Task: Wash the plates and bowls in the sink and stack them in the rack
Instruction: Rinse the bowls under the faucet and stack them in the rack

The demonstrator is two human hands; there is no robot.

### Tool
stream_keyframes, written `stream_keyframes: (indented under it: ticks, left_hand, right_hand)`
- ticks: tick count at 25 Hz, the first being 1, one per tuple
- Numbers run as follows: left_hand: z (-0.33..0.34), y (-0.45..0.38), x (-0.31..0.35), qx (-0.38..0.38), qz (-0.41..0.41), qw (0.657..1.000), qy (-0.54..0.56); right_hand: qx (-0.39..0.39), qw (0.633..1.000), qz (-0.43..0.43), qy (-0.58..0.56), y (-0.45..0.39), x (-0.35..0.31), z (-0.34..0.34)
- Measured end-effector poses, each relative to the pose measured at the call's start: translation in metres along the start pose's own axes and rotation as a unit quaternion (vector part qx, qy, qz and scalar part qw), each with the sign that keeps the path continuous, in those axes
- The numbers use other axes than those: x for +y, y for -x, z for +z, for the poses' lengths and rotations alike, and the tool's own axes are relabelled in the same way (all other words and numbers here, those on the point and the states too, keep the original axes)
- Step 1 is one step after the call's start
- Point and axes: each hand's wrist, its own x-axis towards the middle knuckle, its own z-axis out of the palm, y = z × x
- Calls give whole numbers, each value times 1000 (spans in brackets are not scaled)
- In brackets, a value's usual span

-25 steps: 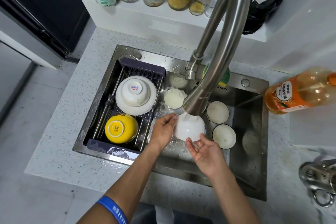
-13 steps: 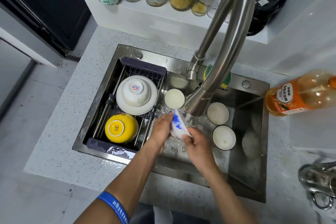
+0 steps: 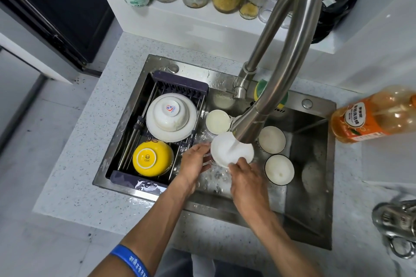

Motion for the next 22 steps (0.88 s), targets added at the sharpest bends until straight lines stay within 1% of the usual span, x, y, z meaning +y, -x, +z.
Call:
stream_keyframes:
  ticks: [3, 6, 7, 8, 9, 10, 11, 12, 13, 14, 15, 16, 17, 18, 19, 20, 21, 22]
  left_hand:
    - [5, -3, -3, -8, -8, 1000, -2]
    - [16, -7, -1, -8, -24, 999, -37]
    - [21, -9, -2, 3, -21, 998, -59]
    - [27, -10, -2, 12, -14, 997, -68]
    - [30, -11, -1, 19, -8, 998, -66]
    - [34, -10, -1, 21, -1, 998, -64]
    - [35, -9, -1, 20, 7, 997, -71]
    - [37, -8, -2, 12, 16, 997, -79]
    - [38, -7, -4, 2, 23, 996, -86]
    - [39, -5, -3, -4, 26, 996, -84]
    - [42, -5, -1, -9, 24, 996, -90]
    - [46, -10, -1, -15, 19, 994, -108]
    - [49, -13, -2, -16, 12, 991, -131]
    - [52, -16, -4, -13, 8, 991, -133]
    - [56, -18, -4, -4, 3, 996, -92]
    - [58, -17, -3, 2, -9, 999, -38]
    - [59, -16, -2, 8, -11, 1000, -16]
    - [56, -14, -1, 17, 8, 999, -25]
  right_hand:
    - [13, 1000, -19, -14, -6, -10, 1]
    - [31, 998, -48, -17, -5, 3, 5]
    - [29, 997, -50, -44, -1, 10, 6]
    - [27, 994, -29, -102, 3, 17, 7]
    - [37, 979, 27, -197, 5, 21, 7]
    - [57, 944, 109, -307, 3, 23, 6]
    - [71, 892, 194, -402, -4, 25, 5]
    - [59, 836, 266, -477, -14, 29, 5]
    - [25, 779, 318, -540, -26, 34, 3]
    - [-18, 730, 348, -588, -35, 35, -1]
    - [-49, 713, 358, -601, -41, 35, -5]
    - [-53, 732, 351, -581, -44, 32, -9]
    - [-43, 774, 337, -534, -45, 29, -13]
    - [-30, 808, 320, -494, -46, 27, -14]
    - [-14, 818, 309, -485, -48, 26, -13]
    - [0, 806, 312, -502, -52, 26, -11]
    - [9, 774, 334, -539, -55, 27, -8]
    - [5, 731, 365, -576, -57, 29, -3]
